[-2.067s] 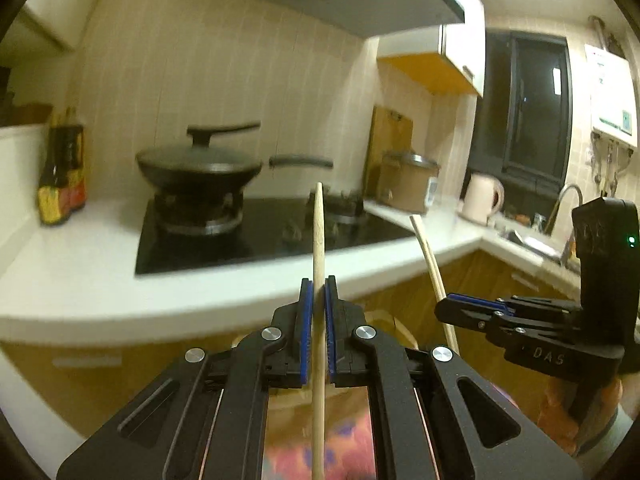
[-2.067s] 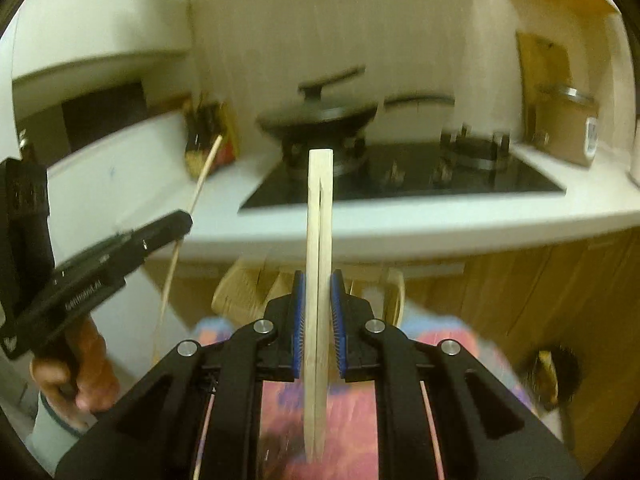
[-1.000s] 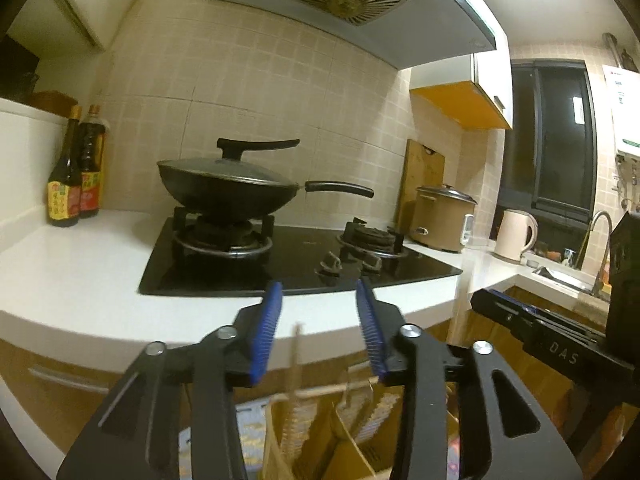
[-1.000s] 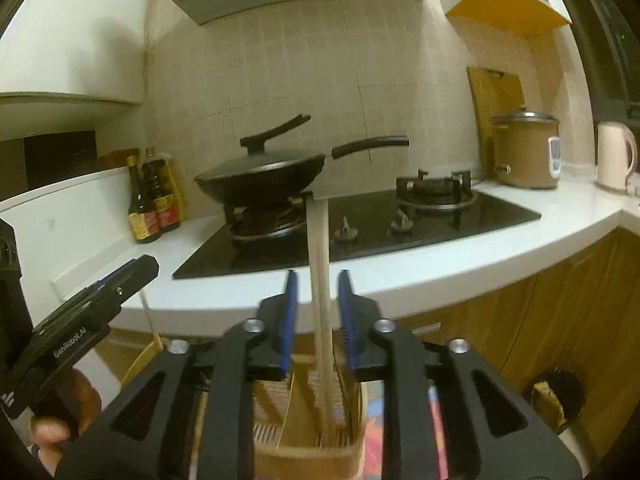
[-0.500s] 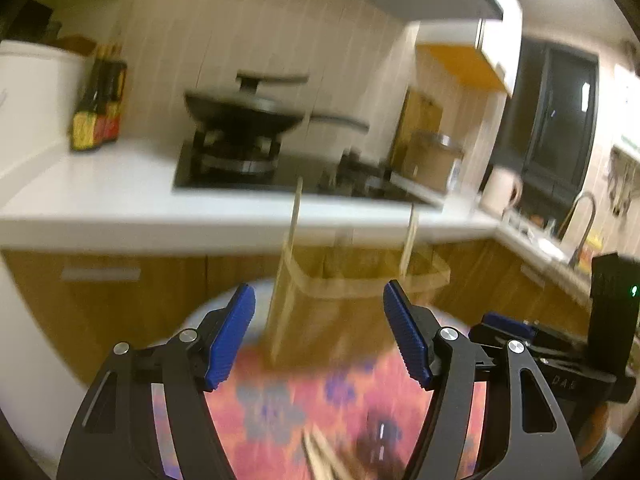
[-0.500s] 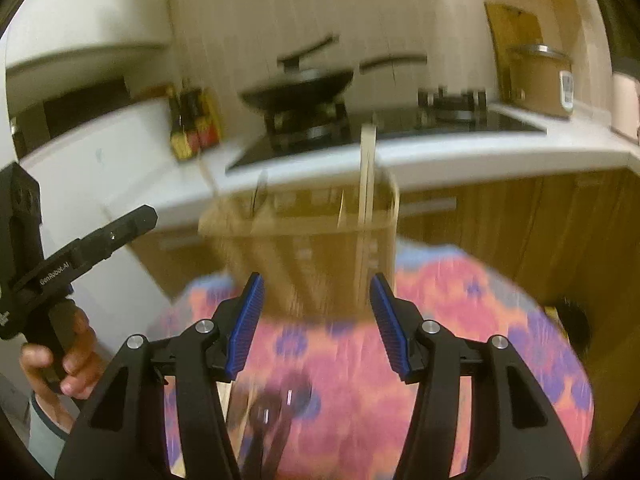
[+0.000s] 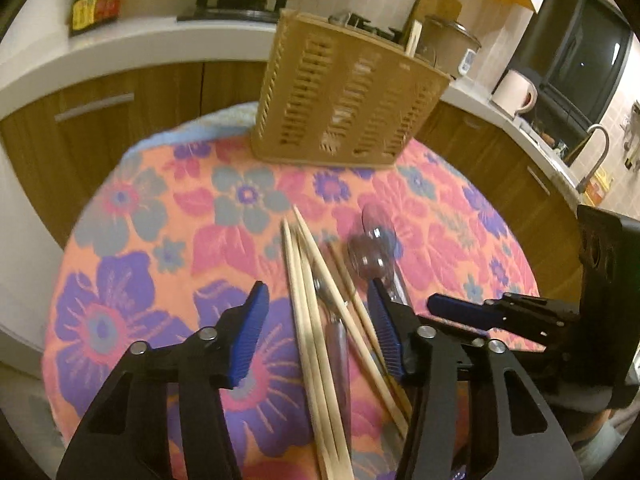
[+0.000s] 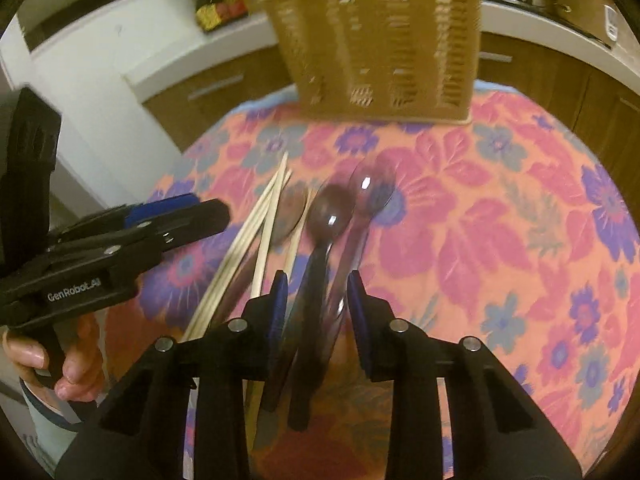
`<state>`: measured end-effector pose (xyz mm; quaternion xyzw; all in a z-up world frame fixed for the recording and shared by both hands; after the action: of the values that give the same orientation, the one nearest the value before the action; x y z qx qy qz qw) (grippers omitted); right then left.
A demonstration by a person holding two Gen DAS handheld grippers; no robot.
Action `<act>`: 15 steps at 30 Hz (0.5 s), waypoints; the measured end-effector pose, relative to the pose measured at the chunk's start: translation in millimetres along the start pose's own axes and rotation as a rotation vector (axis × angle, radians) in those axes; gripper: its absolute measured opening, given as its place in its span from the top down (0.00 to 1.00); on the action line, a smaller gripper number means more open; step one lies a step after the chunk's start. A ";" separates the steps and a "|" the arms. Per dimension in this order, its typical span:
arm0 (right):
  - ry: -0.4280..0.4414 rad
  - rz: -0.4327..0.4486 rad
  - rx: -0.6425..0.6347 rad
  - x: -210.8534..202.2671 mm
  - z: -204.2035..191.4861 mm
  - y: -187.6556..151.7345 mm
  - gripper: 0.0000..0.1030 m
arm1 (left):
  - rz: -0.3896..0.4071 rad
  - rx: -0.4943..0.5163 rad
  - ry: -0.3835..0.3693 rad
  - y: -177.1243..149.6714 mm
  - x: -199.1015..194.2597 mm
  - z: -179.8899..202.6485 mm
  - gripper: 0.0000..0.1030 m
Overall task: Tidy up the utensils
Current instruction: 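Move both open tools back down to the utensils on the table, then grasp a purple spoon with the right tool while the left tool grasps a chopstick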
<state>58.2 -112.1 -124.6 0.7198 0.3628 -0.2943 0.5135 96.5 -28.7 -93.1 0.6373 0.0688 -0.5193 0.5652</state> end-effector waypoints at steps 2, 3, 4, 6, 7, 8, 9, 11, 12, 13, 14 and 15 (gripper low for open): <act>-0.019 -0.011 -0.017 4.8 -3.7 -2.7 0.74 | -0.014 -0.001 -0.002 -2.6 3.3 3.5 0.59; -0.027 -0.014 -0.026 7.4 -5.0 -4.2 0.77 | -0.020 0.004 -0.005 -4.0 5.7 5.8 0.61; -0.034 -0.016 -0.034 9.6 -5.9 -4.9 0.82 | -0.025 0.007 -0.008 -4.2 6.7 7.4 0.62; -0.067 -0.001 -0.061 8.9 -6.5 -7.2 0.89 | -0.042 0.018 -0.013 -5.3 11.7 13.3 0.63; -0.077 0.002 -0.071 9.4 -6.5 -7.0 0.91 | -0.052 0.026 -0.009 -6.0 14.4 16.5 0.64; -0.079 0.003 -0.069 9.1 -5.3 -6.4 0.91 | -0.058 0.033 -0.004 -6.6 16.3 18.9 0.64; -0.080 0.005 -0.061 8.6 -2.5 -6.0 0.91 | -0.069 0.043 0.003 -7.7 19.0 21.6 0.64; -0.074 0.007 -0.046 6.8 3.0 -5.4 0.92 | -0.087 0.053 0.011 -9.8 23.9 25.7 0.64; -0.071 0.009 -0.036 5.5 6.3 -5.0 0.92 | -0.093 0.056 0.015 -10.8 25.7 27.1 0.64; -0.067 0.011 -0.023 3.0 9.9 -4.9 0.92 | -0.097 0.065 0.026 -11.6 27.7 28.5 0.64; -0.061 0.013 -0.009 0.5 14.1 -4.7 0.92 | -0.096 0.075 0.043 -11.6 28.5 29.9 0.64; -0.060 0.018 0.001 -1.3 17.6 -3.7 0.92 | -0.098 0.080 0.052 -11.4 29.6 31.2 0.64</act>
<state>53.6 -128.4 -130.8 0.7140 0.3407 -0.3113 0.5265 83.9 -64.2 -116.9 0.6685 0.0938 -0.5321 0.5110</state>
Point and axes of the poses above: each gripper's, at about its wrist camera, not at the fingertips, and x roughly the way its jaws point, z to its right, y to its top, the point moved 7 cm from there along x, roughly the way its jaws point, and after that the axes turned 9 degrees about x, right-handed, at the moved point
